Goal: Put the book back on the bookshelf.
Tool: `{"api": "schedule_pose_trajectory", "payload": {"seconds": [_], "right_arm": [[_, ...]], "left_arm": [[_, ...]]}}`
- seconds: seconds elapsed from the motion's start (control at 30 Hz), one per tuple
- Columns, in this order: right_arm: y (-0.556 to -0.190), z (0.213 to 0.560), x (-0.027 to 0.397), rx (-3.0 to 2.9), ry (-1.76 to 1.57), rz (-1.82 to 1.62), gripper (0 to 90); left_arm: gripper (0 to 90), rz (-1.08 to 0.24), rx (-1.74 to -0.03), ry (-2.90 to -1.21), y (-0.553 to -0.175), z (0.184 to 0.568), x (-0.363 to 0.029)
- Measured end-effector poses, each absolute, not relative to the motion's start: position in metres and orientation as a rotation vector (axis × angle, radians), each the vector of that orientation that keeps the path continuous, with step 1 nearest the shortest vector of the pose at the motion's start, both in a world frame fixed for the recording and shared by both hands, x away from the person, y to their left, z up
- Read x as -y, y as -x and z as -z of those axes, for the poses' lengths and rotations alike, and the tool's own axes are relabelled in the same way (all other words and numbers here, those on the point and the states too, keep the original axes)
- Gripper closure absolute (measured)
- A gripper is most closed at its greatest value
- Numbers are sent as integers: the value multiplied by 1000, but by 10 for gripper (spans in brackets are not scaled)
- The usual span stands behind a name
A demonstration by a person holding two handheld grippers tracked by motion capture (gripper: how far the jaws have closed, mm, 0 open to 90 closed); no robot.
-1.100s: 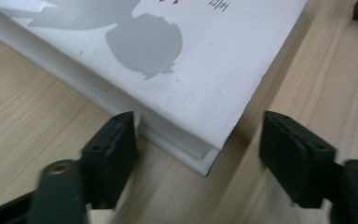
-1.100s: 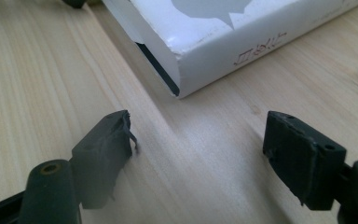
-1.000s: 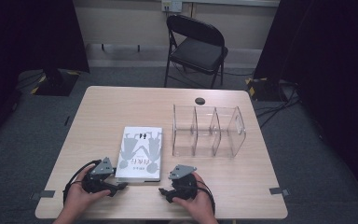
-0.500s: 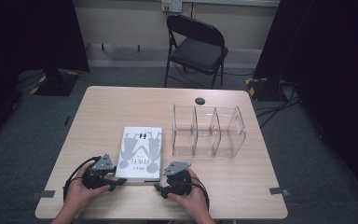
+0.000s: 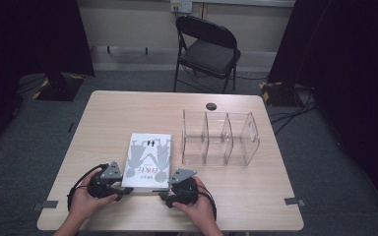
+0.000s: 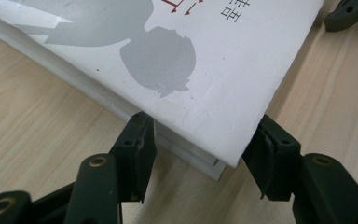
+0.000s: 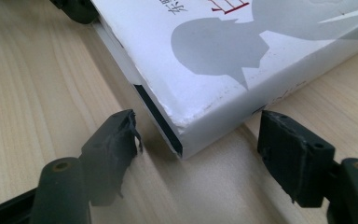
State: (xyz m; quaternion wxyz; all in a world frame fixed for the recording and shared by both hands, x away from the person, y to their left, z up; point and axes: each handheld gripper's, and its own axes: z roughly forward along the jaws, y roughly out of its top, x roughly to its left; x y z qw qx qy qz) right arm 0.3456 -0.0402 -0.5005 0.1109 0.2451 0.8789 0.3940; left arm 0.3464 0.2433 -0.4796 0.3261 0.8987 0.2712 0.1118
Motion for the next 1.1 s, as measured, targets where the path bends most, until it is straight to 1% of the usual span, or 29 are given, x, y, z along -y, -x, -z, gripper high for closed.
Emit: {"api": "schedule_pose_trajectory", "payload": {"seconds": [0.13,0.27,0.37,0.5,0.63,1.1], "right_arm": [[-346,501,36,-2588,-722,-1141,200],[-346,501,35,-2587,-723,-1139,184],[-346,501,32,-2597,-741,-1116,140],[-347,501,29,-2589,-762,-1107,116],[-347,500,27,-2594,-770,-1085,112],[-346,495,28,-2561,-754,-1095,113]], "left_arm": [[461,-316,-709,-2322,-346,471,-244],[467,-332,-708,-2312,-345,466,-243],[470,-331,-713,-2301,-345,464,-243],[475,-336,-704,-2302,-345,462,-243],[478,-353,-702,-2287,-345,457,-242],[488,-340,-702,-2284,-347,453,-242]]}}
